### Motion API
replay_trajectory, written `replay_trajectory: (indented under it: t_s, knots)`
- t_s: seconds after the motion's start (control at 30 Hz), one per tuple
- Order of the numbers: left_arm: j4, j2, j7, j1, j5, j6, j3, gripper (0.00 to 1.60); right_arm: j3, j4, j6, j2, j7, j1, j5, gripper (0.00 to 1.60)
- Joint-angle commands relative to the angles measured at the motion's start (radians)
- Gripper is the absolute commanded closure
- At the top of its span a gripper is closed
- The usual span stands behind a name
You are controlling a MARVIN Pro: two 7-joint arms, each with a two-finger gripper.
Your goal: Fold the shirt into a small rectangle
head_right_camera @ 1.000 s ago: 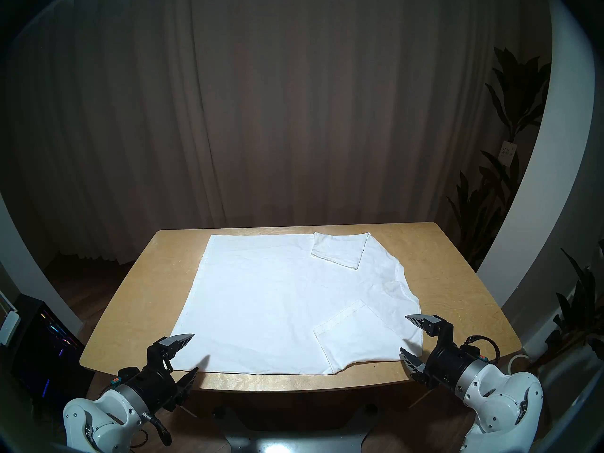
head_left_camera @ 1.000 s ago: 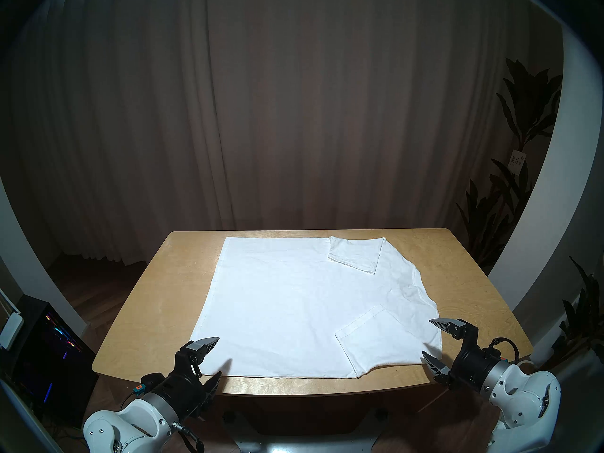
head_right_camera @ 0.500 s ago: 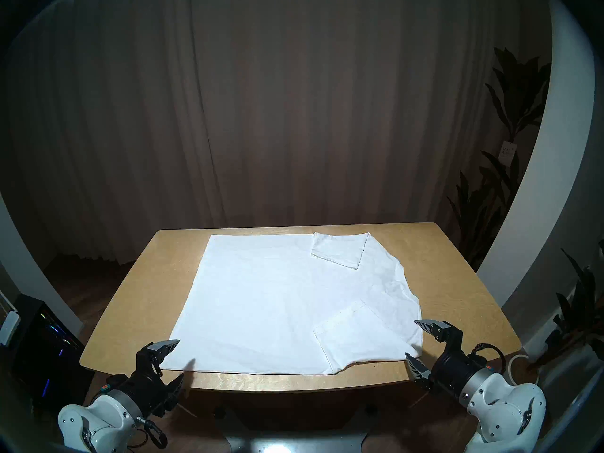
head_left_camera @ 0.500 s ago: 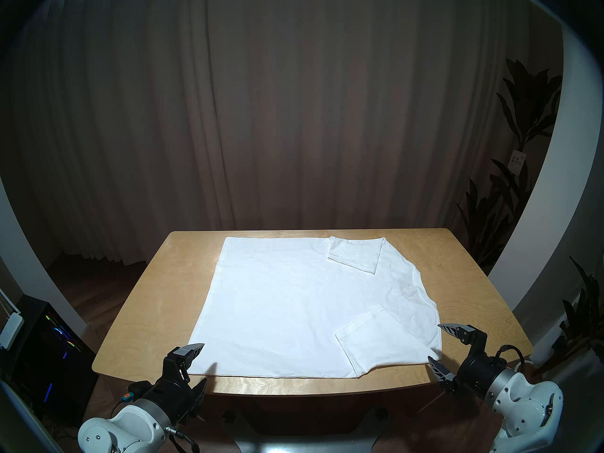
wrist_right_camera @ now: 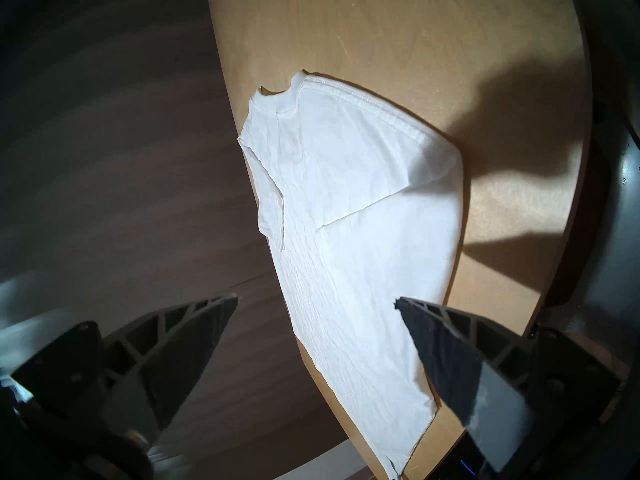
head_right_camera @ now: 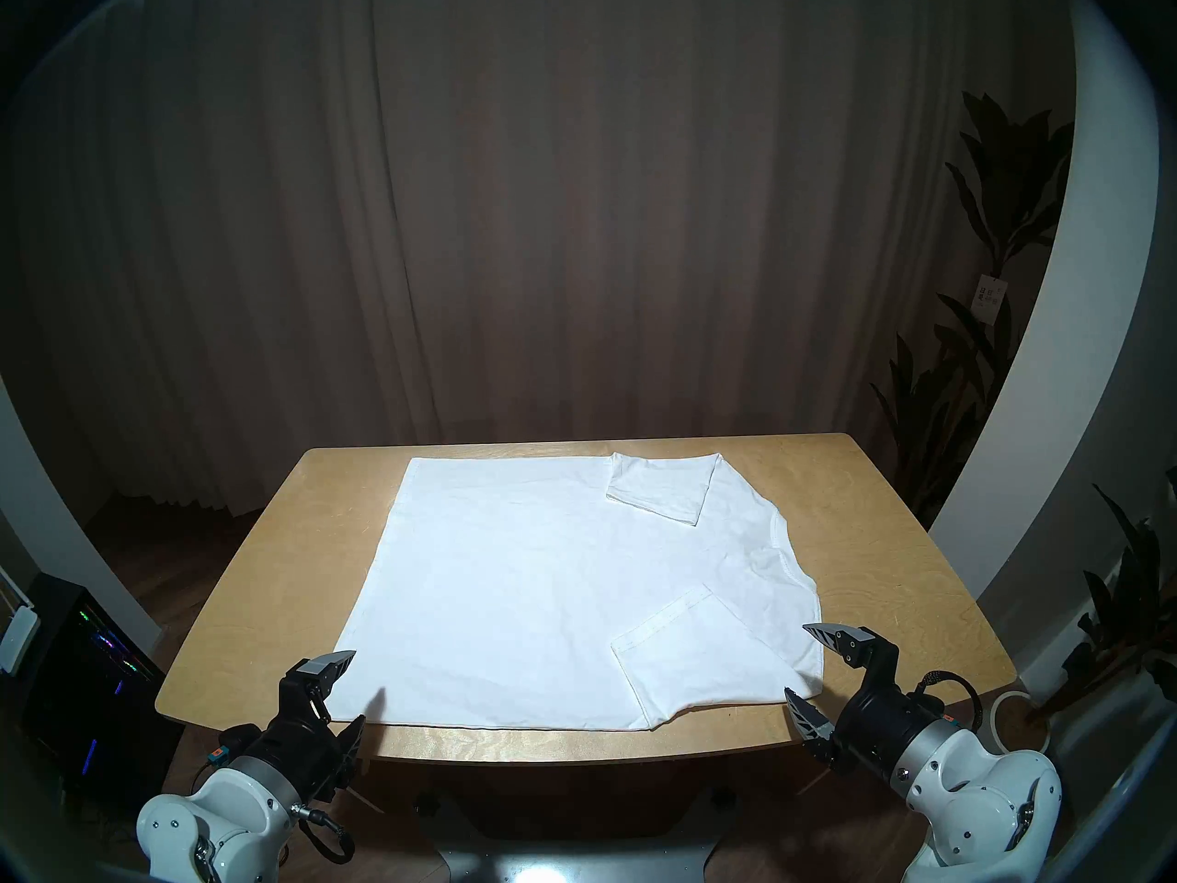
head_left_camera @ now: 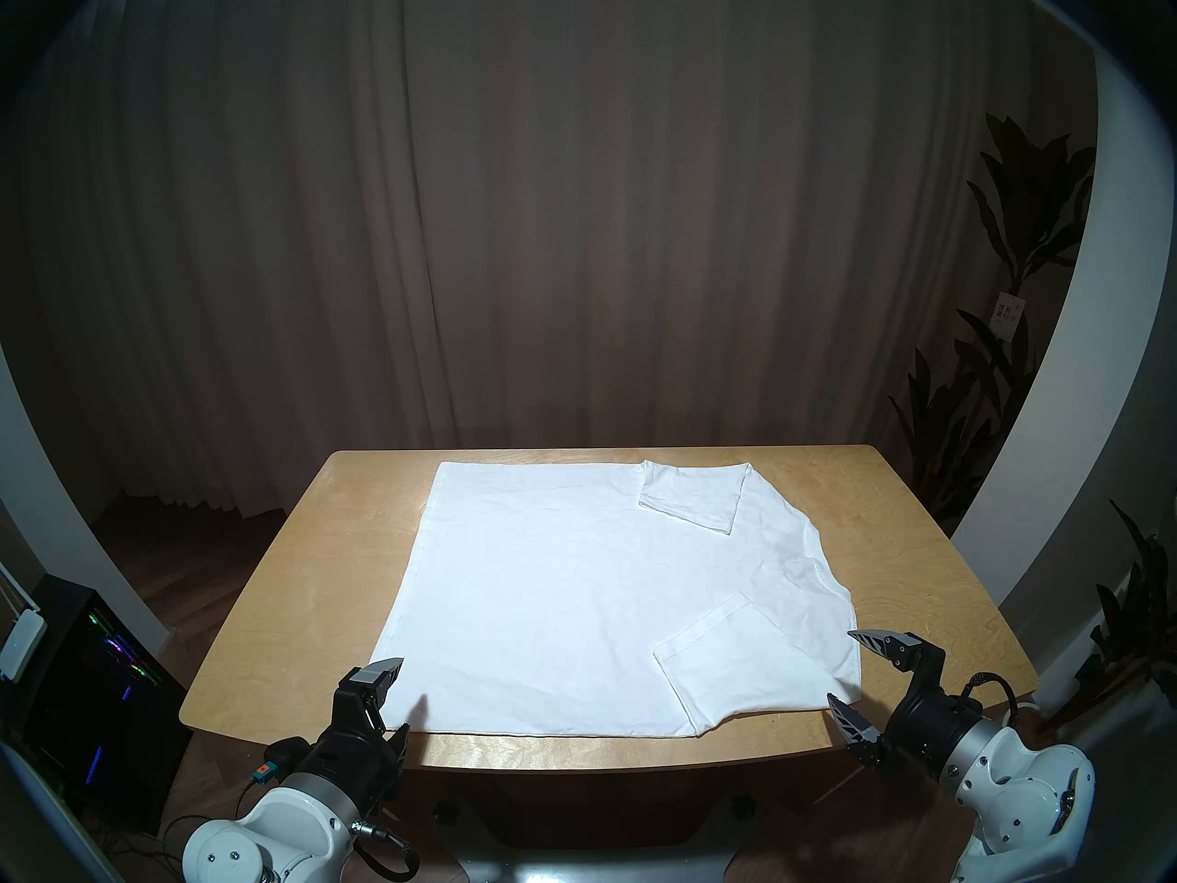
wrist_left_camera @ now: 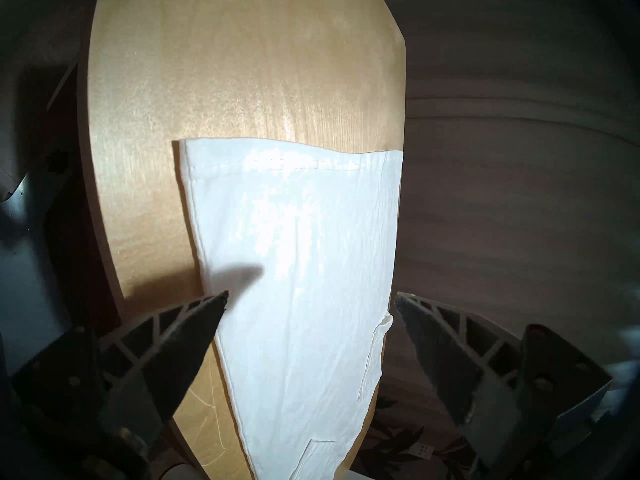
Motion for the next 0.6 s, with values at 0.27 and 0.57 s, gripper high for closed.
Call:
replay_trajectory:
  t_s: [0.27,0.57]
  knots:
    - [0.015,0.028,0.039,-0.036,-0.016,-0.004,-0.008,0.0,0.015,0.033,0.033,-0.02,0.092,0.022,-0.109,0.0]
    - [0.016,0.048,0.107,-0.052,-0.05,0.02,-0.029,0.0,0.004,-0.01,0.072,-0.057,0.17,-0.016,-0.218,0.0]
